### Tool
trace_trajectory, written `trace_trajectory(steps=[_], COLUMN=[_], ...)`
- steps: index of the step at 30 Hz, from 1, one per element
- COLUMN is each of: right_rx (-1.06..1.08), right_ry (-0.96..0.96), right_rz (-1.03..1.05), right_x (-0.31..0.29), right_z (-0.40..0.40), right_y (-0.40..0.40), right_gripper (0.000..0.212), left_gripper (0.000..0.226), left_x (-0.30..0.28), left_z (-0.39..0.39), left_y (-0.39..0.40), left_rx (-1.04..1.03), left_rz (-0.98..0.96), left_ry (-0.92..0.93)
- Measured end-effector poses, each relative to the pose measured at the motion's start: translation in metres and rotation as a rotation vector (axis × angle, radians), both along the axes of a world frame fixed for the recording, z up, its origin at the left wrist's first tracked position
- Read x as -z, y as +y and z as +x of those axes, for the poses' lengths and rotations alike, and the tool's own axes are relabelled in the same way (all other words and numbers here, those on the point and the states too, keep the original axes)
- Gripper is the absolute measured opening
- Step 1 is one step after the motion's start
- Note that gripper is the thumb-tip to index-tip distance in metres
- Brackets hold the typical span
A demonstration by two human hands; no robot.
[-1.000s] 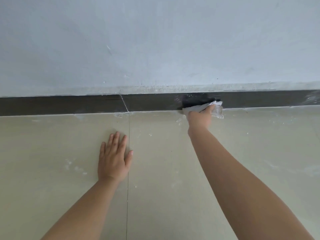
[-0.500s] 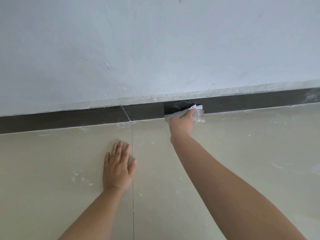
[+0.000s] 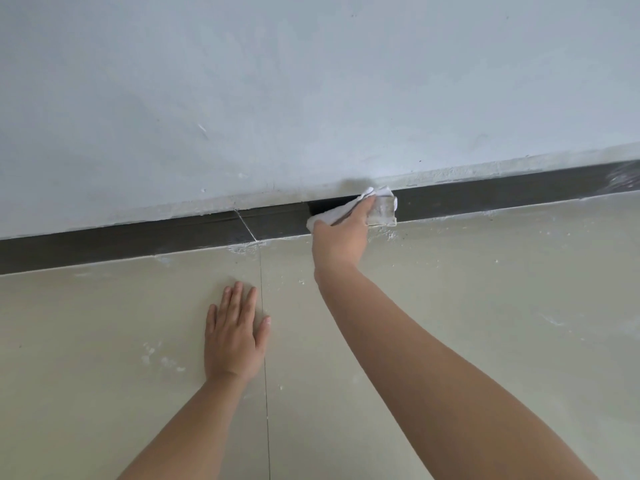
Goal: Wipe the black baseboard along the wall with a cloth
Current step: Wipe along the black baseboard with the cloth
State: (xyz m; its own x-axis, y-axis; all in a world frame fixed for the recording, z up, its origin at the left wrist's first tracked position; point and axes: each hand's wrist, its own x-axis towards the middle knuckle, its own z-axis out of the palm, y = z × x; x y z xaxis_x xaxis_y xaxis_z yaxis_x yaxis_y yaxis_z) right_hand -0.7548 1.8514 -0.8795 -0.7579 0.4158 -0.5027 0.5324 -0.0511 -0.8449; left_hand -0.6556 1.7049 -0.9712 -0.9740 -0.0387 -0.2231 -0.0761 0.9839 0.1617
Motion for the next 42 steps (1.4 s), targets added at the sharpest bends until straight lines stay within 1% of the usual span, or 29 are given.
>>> trace_trajectory(steps=[6,10,14,20,22,27,31,33,35,37,39,42], right_rx=[-0.022,-0.016,0.023,0.212,0.248,0.134,-0.034,-0.085,-0.090,-0.082,-0.053,-0.026], right_ry=[-0.095,-0.117,-0.122,-0.066,-0.052,0.041,0.005,-0.048,-0.099,-0.130,-0.143,-0.139], right_rz=[-0.166,-0.202,-0.146,-0.033,0.001,0.031,0.003,-0.052,-0.110,-0.130,-0.153,-0.050], right_x=[0.013,0.022,0.027,0.016,0.008,-0.009,-0.002,0.005,0.010,0.015,0.019,0.023], right_z=[-0.002,-0.001,-0.002,-0.012,-0.012,-0.002,0.005,0.004,0.002,0.000,0.000,-0.002], right_y=[-0.017,-0.020,-0.010,0.046,0.054,0.007,-0.030,-0.038,-0.038,-0.034,-0.027,-0.010], right_gripper=[0.081,0.084,0.084,0.082,0.082,0.094,0.085,0.083,0.082,0.082,0.083,0.081], left_gripper=[0.089,0.088,0.087,0.088,0.088,0.087,0.086,0.079,0.076,0.084,0.086,0.082], left_x=[-0.002,-0.003,-0.002,-0.003,-0.003,-0.004,-0.002,-0.002,-0.003,-0.003,-0.004,-0.007], left_z=[-0.001,-0.001,-0.002,-0.001,0.000,0.000,0.000,-0.001,-0.001,-0.002,-0.001,-0.002], left_y=[0.001,0.001,0.000,0.000,-0.001,-0.001,-0.001,-0.001,-0.001,-0.002,-0.002,0.001], left_rx=[-0.004,-0.013,-0.001,0.007,0.009,0.015,0.012,0.012,0.011,0.019,0.016,0.024], left_rz=[0.016,0.031,0.020,0.005,0.007,0.021,0.025,0.025,0.034,0.048,0.064,0.076], left_ry=[-0.013,-0.002,-0.002,0.001,0.005,0.005,-0.001,-0.010,-0.021,-0.008,0.015,0.040])
